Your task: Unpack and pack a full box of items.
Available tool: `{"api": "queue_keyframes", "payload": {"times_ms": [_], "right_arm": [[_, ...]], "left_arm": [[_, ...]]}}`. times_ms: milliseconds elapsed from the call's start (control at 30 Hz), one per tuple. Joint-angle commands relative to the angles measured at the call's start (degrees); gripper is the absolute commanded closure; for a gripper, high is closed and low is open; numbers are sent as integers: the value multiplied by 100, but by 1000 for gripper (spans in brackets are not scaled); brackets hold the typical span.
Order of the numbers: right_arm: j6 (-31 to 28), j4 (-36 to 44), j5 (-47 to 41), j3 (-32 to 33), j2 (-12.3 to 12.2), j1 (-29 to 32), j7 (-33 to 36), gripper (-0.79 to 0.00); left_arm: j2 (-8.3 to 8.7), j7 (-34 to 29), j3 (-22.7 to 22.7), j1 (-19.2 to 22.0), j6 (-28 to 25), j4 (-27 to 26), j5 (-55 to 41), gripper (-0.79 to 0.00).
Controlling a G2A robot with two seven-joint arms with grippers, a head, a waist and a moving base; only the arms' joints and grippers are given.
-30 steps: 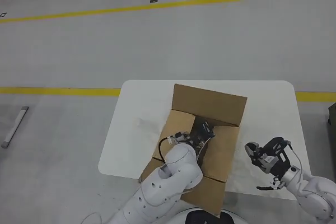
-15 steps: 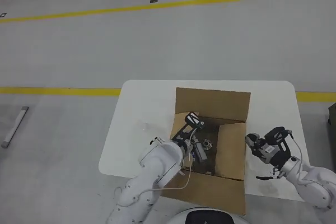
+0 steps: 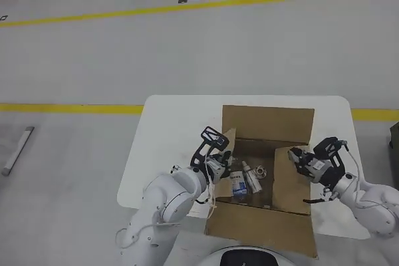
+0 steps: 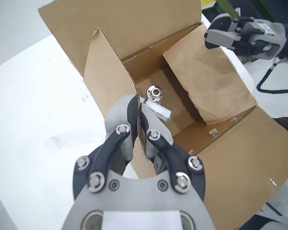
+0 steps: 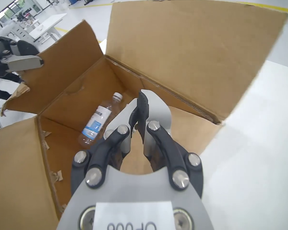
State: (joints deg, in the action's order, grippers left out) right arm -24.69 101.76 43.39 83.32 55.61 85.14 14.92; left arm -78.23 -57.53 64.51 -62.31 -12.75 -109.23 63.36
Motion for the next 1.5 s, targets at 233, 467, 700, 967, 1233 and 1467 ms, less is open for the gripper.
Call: {"api": "queue_keyframes", "payload": {"times_ms": [233,467,700,967,1233,1467], "right_arm": [[-33,-184,143,-148,21,21,236,0],[16,-346,192,-163,38,-27,249,0],[32,-397,219,-127,48,-21,229,0],[6,-344,198,-21,51,67,209,0],[-25,-267,230,44,55,151,181,0],[-63,-160,167,148,62,222,57,0]], "left_arm": [[65,61,265,-77,-24,60,-231,-80],[150,-231,477,-112,-90,-155,100,-785],[235,-497,611,-134,-86,-293,944,-785],[306,-822,408,-122,-27,-376,2730,-785],[271,-762,103,-51,70,66,3165,-785],[237,-714,4,-92,270,292,3339,-785]]}}
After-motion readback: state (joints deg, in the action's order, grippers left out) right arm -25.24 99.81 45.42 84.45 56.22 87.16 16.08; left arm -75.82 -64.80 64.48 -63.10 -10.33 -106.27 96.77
